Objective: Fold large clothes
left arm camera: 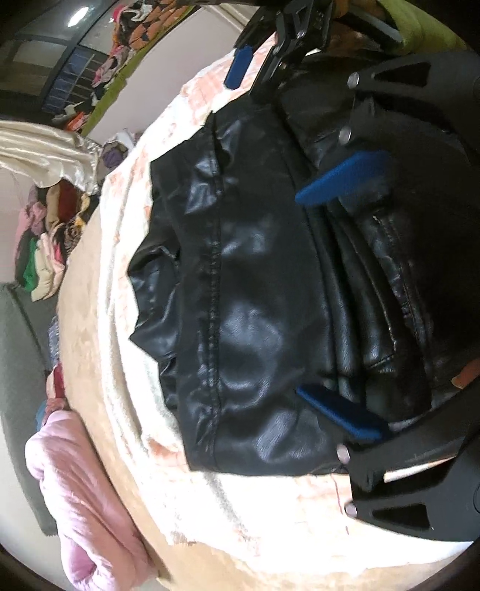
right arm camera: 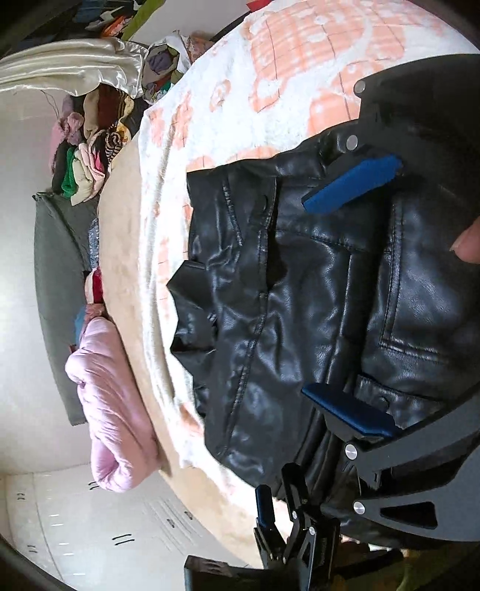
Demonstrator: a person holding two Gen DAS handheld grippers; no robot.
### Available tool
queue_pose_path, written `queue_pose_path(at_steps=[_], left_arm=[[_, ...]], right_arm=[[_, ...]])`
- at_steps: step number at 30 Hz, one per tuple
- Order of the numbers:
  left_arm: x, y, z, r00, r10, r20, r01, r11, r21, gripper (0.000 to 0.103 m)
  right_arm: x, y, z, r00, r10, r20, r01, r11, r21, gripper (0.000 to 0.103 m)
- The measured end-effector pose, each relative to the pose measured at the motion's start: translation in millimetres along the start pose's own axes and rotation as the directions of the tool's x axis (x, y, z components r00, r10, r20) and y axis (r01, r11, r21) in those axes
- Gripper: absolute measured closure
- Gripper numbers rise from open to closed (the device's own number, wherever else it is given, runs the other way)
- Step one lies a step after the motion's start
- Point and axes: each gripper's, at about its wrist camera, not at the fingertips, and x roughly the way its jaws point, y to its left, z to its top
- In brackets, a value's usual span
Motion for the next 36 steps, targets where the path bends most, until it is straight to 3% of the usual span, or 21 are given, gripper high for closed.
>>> queue_pose_path(at_steps=[14, 21, 30, 36], left_arm=[[-28, 2, 2, 0.999, 0.006, 0.036, -0.005, 1.0, -0.02, 0.01], [-56, -3, 2, 0.996, -0.001, 0.089, 0.004, 0.999, -0.034, 0.01], [-89, -17, -14, 0.991, -0.021, 0.136, 0.029, 0.998, -0.057, 0.01], [-104, -30, -24, 0.988, 0.002, 0.156, 0.007, 0.999, -0.054, 0.01]], right_arm=[[-42, 10, 5, 0.998, -0.005, 0.061, 0.006, 1.0, -0.011, 0.006], [-64, 15, 3, 0.997, -0.005, 0.078, 0.007, 1.0, -0.026, 0.006], [-93, 13, -1, 0.995, 0.0, 0.101, 0.003, 1.0, -0.03, 0.005], [-112, 9, -5, 0.993, 0.013, 0.12, -0.008, 0.999, -0.038, 0.005]])
